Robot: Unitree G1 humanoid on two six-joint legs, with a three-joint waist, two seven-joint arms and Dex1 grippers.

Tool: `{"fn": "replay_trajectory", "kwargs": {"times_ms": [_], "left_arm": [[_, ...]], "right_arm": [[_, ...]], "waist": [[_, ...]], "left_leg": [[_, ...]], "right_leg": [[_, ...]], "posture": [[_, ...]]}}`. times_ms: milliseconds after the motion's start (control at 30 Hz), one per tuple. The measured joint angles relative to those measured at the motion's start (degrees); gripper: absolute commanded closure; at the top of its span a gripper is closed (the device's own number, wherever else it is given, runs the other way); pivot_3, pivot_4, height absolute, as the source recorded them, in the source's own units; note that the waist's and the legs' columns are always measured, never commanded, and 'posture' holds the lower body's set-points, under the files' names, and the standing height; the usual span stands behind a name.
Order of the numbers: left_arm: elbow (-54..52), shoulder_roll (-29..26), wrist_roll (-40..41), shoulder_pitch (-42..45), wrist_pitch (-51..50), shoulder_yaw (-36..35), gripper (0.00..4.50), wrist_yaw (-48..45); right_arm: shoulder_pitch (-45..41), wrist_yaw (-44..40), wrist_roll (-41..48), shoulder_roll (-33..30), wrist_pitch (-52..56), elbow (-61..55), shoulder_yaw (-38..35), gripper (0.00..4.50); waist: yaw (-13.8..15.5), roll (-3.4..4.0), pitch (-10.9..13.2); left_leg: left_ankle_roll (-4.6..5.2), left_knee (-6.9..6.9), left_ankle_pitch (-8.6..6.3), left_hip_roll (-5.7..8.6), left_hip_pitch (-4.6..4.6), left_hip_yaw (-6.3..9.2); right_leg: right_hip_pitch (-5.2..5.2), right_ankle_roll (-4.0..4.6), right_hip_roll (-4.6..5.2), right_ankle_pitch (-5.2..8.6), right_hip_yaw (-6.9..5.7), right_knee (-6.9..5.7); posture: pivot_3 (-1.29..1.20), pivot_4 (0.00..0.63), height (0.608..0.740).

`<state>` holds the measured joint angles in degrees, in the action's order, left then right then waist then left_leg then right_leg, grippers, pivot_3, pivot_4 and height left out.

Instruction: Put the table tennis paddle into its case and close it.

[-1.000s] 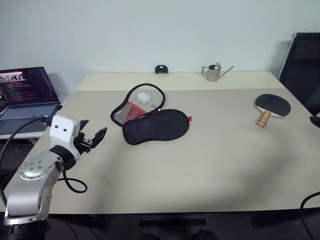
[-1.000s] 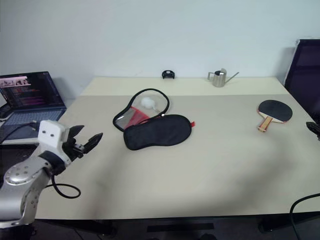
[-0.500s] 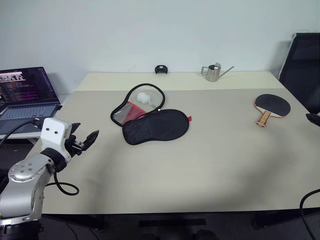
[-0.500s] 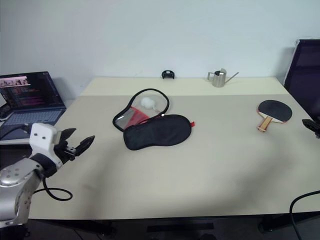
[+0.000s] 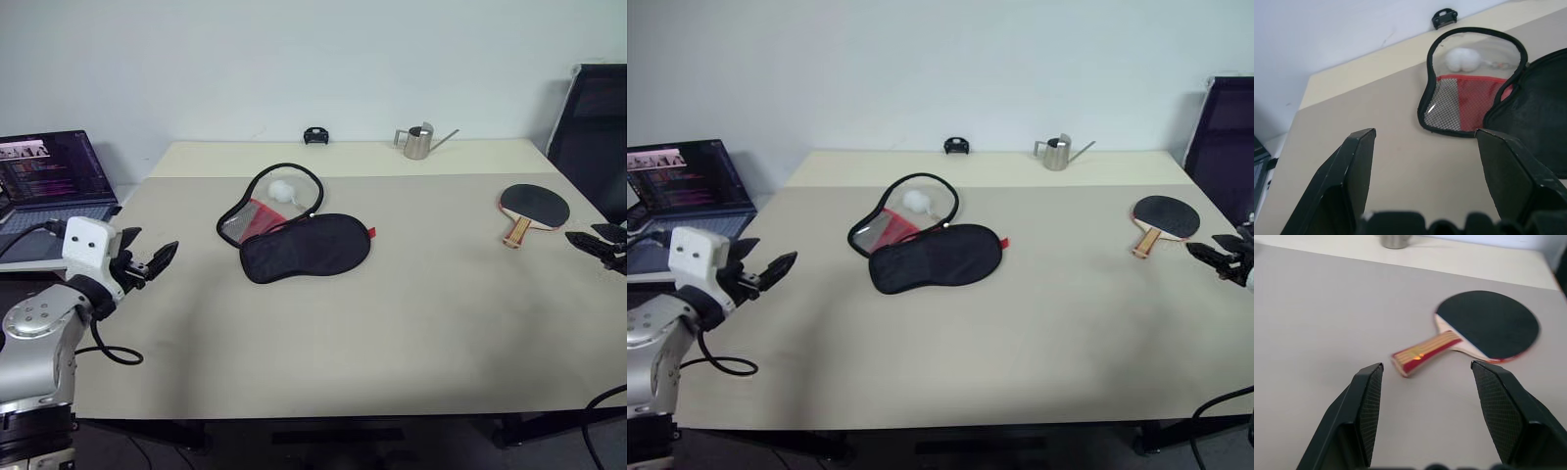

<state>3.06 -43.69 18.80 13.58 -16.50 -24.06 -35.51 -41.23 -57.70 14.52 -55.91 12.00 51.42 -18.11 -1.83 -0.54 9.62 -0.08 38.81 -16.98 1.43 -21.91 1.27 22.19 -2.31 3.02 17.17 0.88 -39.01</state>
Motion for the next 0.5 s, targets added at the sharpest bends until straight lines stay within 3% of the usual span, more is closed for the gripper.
{"fn": "replay_trajectory", "kwargs": {"times_ms": [467, 500], "left_arm": [[5.83, -0.03, 1.73, 7.48, 0.32, 3.75, 0.96, -10.34], [6.21, -0.03, 1.77, 7.82, 0.32, 4.13, 0.96, -11.40]], "right_arm": [[11.30, 3.30, 10.32, 12.86, 21.01, -40.37, 2.39, 1.40], [12.23, 3.69, 11.64, 13.81, 23.40, -43.60, 3.40, 1.22]], "waist": [[0.37, -0.03, -0.01], [0.35, -0.03, -0.01]], "left_leg": [[-0.01, 0.02, 0.00, 0.00, -0.11, 0.13], [-0.01, 0.02, 0.00, 0.00, -0.11, 0.14]], "right_leg": [[0.06, 0.00, 0.01, 0.00, -0.10, 0.01], [0.06, 0.00, 0.01, 0.00, -0.11, 0.01]], "posture": [[0.00, 0.150, 0.740], [0.00, 0.150, 0.740]]}}
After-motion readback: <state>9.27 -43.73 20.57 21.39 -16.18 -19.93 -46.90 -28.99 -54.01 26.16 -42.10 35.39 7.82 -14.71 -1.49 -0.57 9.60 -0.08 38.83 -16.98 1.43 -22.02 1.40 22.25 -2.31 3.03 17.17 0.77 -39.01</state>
